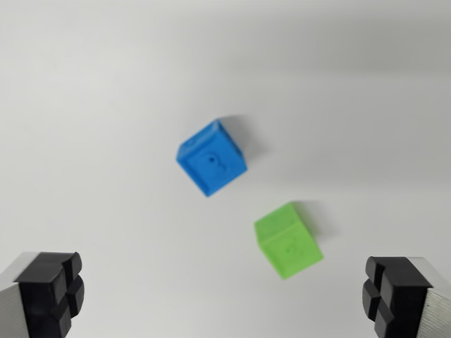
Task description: Stack cube
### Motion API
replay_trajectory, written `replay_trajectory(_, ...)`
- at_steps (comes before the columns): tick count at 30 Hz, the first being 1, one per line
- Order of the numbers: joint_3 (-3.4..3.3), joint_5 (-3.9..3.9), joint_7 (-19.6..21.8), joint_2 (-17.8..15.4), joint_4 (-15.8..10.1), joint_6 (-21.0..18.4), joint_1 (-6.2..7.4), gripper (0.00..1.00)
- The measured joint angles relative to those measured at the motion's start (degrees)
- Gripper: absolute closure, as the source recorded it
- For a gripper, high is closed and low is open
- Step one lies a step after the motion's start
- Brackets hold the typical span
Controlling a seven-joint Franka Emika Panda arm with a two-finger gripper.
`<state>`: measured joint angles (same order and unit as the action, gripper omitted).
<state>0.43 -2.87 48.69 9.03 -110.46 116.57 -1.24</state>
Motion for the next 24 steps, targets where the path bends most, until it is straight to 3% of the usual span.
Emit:
replay_trajectory(13,-0.28,0.0,-2.8,-1.3,-3.5,2.4,-0.35,0.0)
replay_trajectory(24,-0.64,0.02,-7.4,-3.2,-8.7,6.1,-1.05,0.0)
